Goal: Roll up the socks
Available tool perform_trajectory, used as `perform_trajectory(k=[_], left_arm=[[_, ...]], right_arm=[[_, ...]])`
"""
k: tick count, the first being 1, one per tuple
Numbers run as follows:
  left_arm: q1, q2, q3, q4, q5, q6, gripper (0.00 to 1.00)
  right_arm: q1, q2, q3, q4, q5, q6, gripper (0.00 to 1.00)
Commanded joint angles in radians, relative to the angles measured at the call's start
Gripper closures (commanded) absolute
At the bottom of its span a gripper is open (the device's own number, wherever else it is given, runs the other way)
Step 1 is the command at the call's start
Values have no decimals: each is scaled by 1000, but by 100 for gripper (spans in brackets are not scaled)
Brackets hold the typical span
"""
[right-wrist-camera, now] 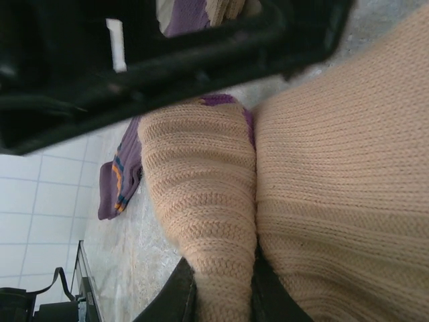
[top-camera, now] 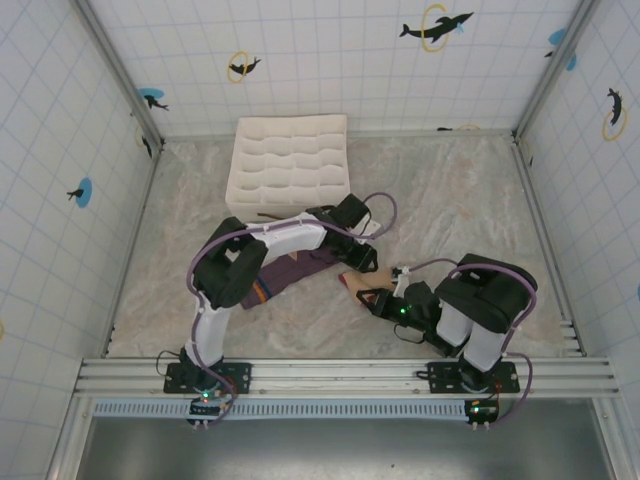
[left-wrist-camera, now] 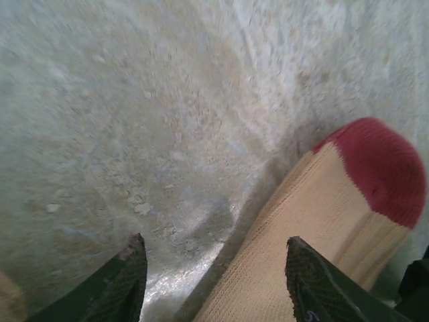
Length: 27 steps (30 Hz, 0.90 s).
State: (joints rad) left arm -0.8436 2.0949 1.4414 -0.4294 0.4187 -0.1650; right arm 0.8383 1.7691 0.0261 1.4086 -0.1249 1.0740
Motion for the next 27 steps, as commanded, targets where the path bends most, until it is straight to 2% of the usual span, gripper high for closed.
perform_trajectory(k=[1,11,13,18,20,25,27], left_arm=[[-12,53,40,-87,45,62,56],[-52,114,59,-217,49,134,55],[-52,113,49,-236,45,138,53],[-54,99,24,-273,-8,142,53],[-55,96,6,-265,-31,127,60],[-55,100,-31,-230,-96,75,92],[-53,98,-42,-215,-106,53,100]], right_arm=[[14,33,-162,-214,14,-26,100],[14,-5,-166,-253,27,-46,100],[12,-26,-161,-280,29,-55,100],[5,-95,-148,-364,37,-88,100],[1,-131,-143,-399,40,-106,100],[-4,-203,-120,-491,44,-169,100],[-7,-218,-117,-495,31,-193,100]])
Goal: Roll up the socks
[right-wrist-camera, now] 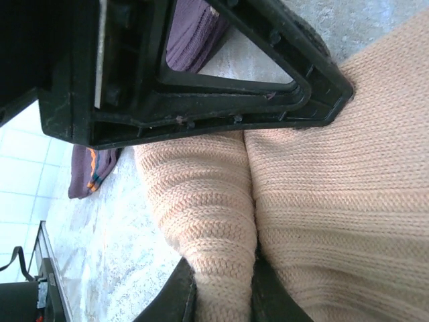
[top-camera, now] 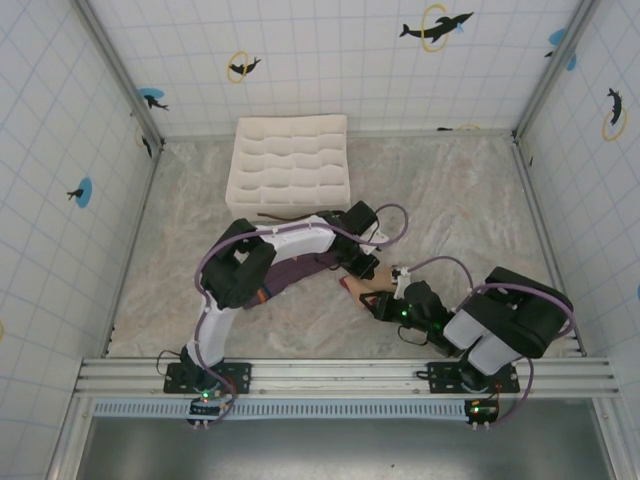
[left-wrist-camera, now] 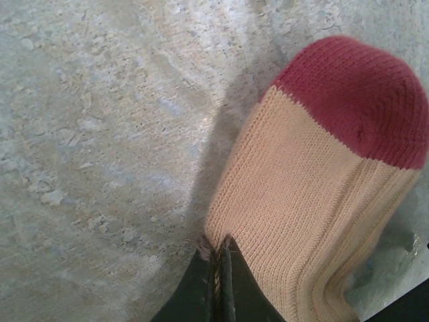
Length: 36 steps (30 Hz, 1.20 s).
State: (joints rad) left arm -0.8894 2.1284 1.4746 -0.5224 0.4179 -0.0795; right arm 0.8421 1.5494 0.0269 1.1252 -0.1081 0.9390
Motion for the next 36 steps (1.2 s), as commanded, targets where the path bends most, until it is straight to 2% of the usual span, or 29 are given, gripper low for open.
perform_trajectory(k=[1,9,17,21,24,28,30,33,34,36], left_arm=[[-7,61,-78,-112,-109,-43,100],[63,-73,-219,48,-164,-233,100],[67,-160,-318,96,-214,-338,100],[69,-168,-339,92,-238,-368,100],[70,-170,-348,113,-213,-372,100],[70,-166,-328,92,-236,-375,100],[70,-172,-324,91,-240,-377,92],[70,-176,-318,81,-246,-375,70],[70,-180,-319,80,-254,-377,58],[71,-190,-325,82,-266,-380,45]], right_arm=[[-13,1,-113,-217,5,-71,100],[-23,-25,-87,-218,-105,-175,100],[-47,-25,-59,-218,-258,-271,100],[-62,4,-55,-170,-338,-274,100],[-72,33,-25,-190,-359,-281,100],[-129,113,-12,-92,-437,-194,100],[-171,178,-2,-37,-502,-128,100],[-215,270,23,3,-573,-38,100],[-221,292,24,28,-587,-11,100],[-228,311,36,-3,-586,21,100]])
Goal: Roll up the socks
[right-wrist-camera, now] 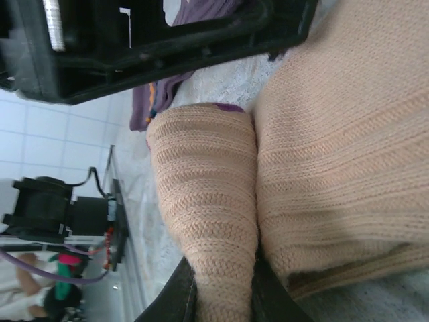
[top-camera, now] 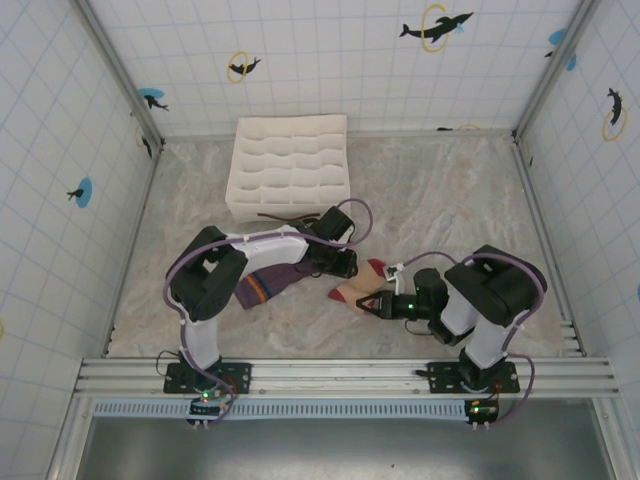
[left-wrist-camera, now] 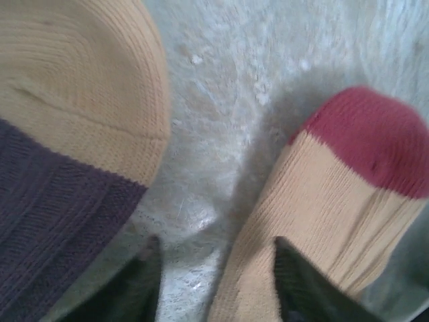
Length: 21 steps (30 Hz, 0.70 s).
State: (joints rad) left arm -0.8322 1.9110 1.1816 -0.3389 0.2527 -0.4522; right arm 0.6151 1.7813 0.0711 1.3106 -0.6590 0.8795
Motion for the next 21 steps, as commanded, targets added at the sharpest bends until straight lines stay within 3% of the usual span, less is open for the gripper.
perform_trajectory(k=[1,5,12,17,21], left_arm=[[15,20,-34,-100,-104,-12,35],[16,-15,-33,-100,-120,-34,27],[16,-189,-81,-49,-149,-155,26],[13,-389,-285,208,-8,-278,25],[-14,-487,-427,383,9,-384,26]], right_arm=[[-3,82,-4,-214,-26,90,100],[-23,68,0,-300,11,132,100],[-59,57,-2,-434,62,196,100],[-72,40,-7,-491,108,234,100],[-79,37,8,-534,124,237,100]])
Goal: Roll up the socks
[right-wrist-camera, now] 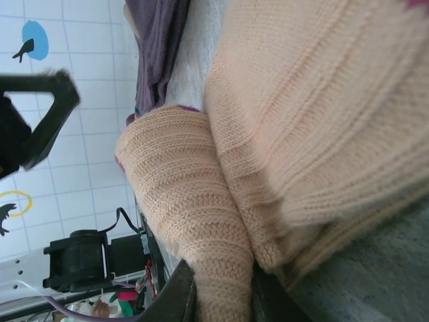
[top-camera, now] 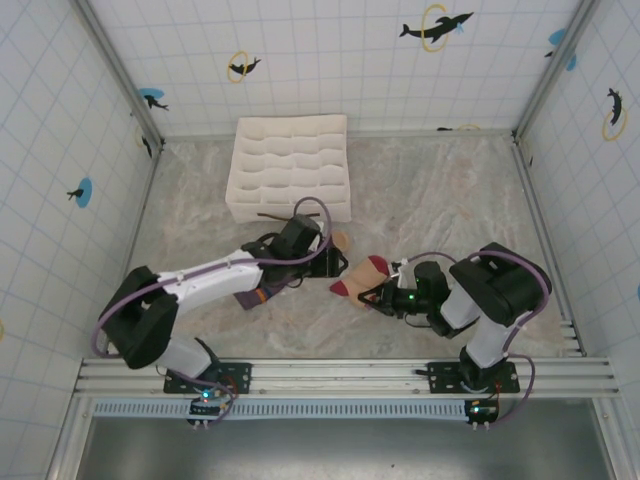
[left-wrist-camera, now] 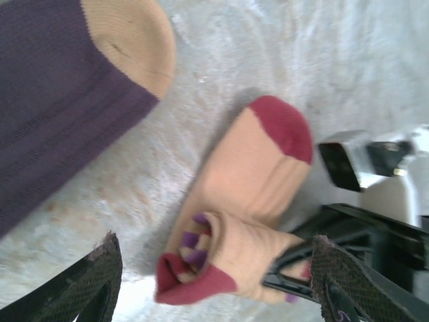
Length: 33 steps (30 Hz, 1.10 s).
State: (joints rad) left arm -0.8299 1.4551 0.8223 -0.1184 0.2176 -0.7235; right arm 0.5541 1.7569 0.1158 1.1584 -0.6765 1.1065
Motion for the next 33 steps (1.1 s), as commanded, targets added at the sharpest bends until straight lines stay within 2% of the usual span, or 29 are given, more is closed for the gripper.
perform_trajectory(k=[1,5,8,14,19,27,33], left_arm=[[-29,-41,-93,192,41,-142,26],[-100,-58,-176,270,-64,-226,27],[-119,-36,-223,354,-63,-286,28],[-153,18,-226,396,-104,-343,29],[-159,90,-218,449,-84,-379,30],[-162,170,-203,441,-95,-419,35],[-163,223,-158,347,-113,-438,40]], right_arm=[[-20,63,-36,-380,141,15,100],[-19,64,-36,-343,143,38,100],[-19,61,-33,-334,144,45,100],[-19,61,-41,-301,143,59,100],[-19,49,-48,-263,151,79,100],[-19,48,-47,-239,151,84,100],[-19,47,-47,-230,146,84,100]])
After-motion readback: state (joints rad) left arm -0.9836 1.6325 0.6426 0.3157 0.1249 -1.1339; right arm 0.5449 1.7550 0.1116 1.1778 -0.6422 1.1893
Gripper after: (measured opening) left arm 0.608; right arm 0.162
